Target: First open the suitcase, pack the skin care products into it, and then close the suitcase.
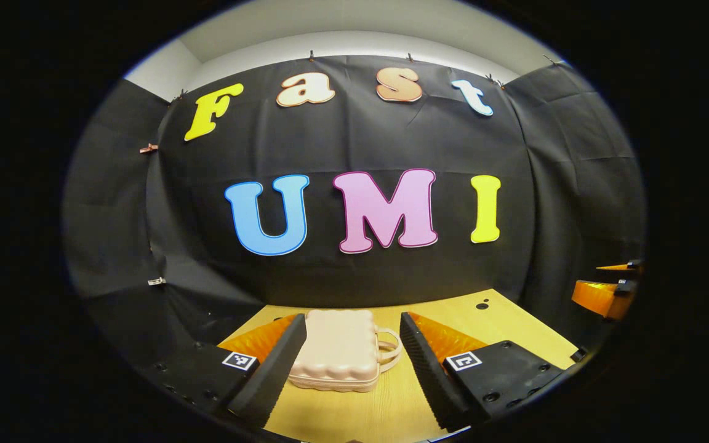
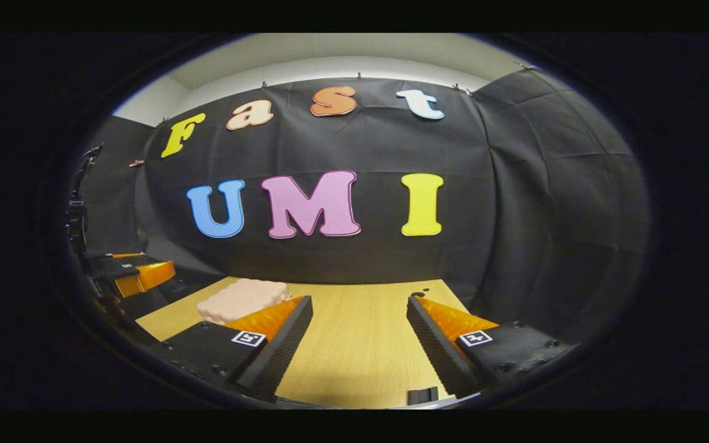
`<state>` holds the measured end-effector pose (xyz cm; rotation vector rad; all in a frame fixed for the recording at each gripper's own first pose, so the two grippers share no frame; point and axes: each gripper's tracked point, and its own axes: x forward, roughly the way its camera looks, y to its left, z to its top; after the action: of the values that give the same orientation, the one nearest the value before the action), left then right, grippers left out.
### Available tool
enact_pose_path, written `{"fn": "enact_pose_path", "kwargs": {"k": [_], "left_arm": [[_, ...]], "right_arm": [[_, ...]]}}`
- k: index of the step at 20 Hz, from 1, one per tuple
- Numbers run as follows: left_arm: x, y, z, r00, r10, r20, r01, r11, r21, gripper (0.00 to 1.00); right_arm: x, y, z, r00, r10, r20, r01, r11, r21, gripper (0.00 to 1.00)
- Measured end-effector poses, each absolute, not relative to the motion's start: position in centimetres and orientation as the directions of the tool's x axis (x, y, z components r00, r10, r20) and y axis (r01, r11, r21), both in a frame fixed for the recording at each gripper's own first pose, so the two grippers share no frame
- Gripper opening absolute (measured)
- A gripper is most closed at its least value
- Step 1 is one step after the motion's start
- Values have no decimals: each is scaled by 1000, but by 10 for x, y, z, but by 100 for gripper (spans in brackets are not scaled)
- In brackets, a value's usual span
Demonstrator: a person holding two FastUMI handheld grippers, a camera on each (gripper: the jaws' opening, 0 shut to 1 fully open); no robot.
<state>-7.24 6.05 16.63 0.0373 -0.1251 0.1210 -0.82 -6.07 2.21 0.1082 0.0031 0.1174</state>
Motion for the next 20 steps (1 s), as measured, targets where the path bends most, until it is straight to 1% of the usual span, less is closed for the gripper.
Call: {"fn": "enact_pose_path", "kwargs": {"k": [10, 20], "left_arm": [[-69, 76, 161, 989, 86, 120, -91, 995, 41, 96], [-69, 93, 158, 987, 100, 125, -107, 993, 51, 96]], "right_arm": [[-10, -30, 17, 992, 122, -7, -121, 986, 115, 98], [-8, -5, 18, 986, 168, -15, -166, 982, 93, 97]]}}
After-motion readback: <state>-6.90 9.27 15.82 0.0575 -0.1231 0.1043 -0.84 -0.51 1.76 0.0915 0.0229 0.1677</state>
